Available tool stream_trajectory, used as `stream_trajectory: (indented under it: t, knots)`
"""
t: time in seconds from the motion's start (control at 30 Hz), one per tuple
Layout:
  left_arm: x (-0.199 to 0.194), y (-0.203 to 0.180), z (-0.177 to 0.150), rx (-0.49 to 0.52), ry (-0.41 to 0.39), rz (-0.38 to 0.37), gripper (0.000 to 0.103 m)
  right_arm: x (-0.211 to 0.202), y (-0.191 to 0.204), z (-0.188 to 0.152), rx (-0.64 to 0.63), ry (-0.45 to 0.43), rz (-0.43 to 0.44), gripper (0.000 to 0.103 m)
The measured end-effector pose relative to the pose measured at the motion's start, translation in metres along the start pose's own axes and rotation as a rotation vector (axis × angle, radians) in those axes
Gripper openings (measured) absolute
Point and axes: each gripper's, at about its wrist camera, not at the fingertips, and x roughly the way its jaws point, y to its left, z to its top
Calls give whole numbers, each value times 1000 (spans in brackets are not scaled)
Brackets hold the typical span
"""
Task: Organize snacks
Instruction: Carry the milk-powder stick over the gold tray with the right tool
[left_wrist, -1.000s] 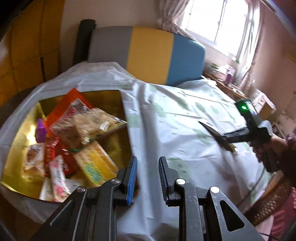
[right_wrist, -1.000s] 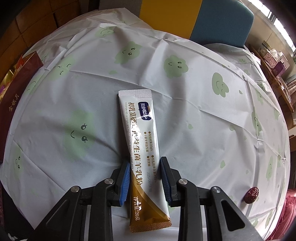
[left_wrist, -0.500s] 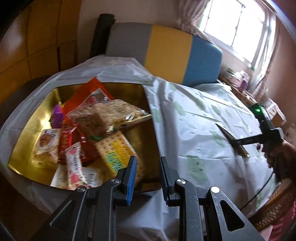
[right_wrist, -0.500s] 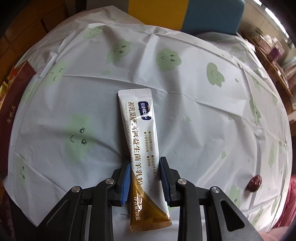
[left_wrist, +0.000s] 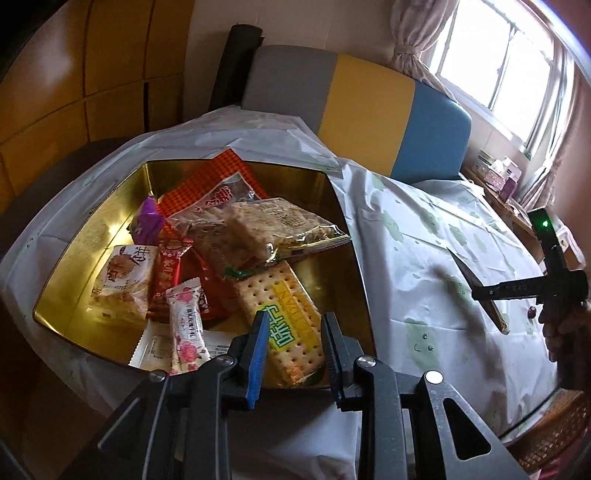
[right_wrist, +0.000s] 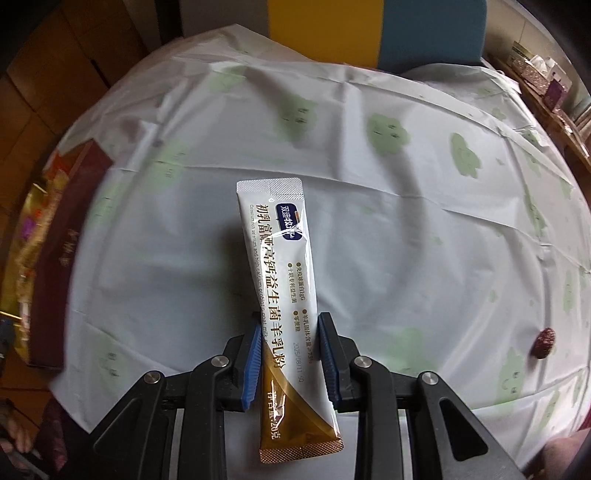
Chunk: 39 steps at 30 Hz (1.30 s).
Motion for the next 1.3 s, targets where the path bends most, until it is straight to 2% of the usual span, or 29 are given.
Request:
stream_trajectory:
  t: [0.23, 0.47, 0.67, 0.8, 1.03, 1.23, 1.3]
  knots:
    - [1, 4, 1, -10, -1, 5, 29, 0, 41, 10, -12, -3, 116, 29]
    - [1, 8, 1, -24, -5, 17, 29, -11, 95, 4, -50, -11, 212, 29]
    - [-1, 13, 2, -42, -11, 34, 29, -31, 145, 9, -117, -58, 282, 29]
    - [-6, 24, 7, -76, -36, 66, 29, -45, 169, 10, -159, -79, 334, 29]
    - [-26, 65, 20, -185, -95, 164, 29, -59, 213, 13, -193, -87, 439, 29]
    - [-35, 99, 23, -262, -121, 228, 29, -46, 264, 22, -191, -57, 510, 29]
    - [-35, 105, 22, -277, -121, 237, 29, -32, 281, 26, -191, -47, 502, 29]
